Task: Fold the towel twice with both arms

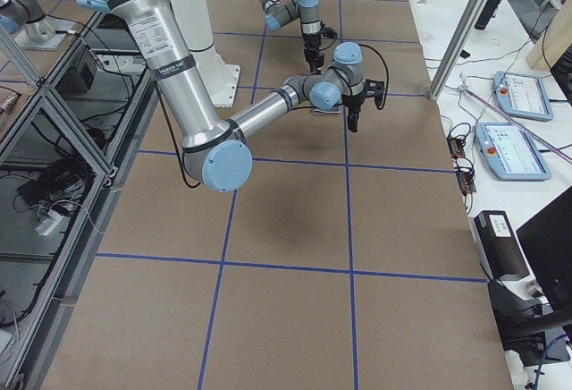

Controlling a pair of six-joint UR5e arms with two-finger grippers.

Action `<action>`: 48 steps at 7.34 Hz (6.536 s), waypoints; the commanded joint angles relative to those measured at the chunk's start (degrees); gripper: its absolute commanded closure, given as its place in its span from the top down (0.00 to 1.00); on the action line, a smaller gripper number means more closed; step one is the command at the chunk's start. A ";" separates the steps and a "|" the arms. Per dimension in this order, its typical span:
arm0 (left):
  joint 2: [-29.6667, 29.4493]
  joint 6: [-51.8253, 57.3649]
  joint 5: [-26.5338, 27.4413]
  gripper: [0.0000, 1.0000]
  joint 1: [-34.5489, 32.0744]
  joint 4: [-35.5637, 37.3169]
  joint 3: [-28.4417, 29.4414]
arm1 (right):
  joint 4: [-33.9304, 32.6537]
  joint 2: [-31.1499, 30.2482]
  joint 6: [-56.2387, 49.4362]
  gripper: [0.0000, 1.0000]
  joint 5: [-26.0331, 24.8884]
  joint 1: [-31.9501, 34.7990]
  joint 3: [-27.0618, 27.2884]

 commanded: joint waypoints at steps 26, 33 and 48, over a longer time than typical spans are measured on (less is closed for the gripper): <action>0.55 0.07 -0.09 0.11 0.19 0.00 -0.61 | 0.09 0.00 0.02 1.00 0.00 0.00 0.31; -3.31 -0.02 0.09 0.00 0.46 0.61 -0.18 | 0.00 0.09 -0.06 1.00 0.17 0.61 0.23; -29.24 3.05 6.32 0.00 2.12 5.62 20.74 | -0.18 -2.20 -5.07 1.00 2.90 5.71 -0.48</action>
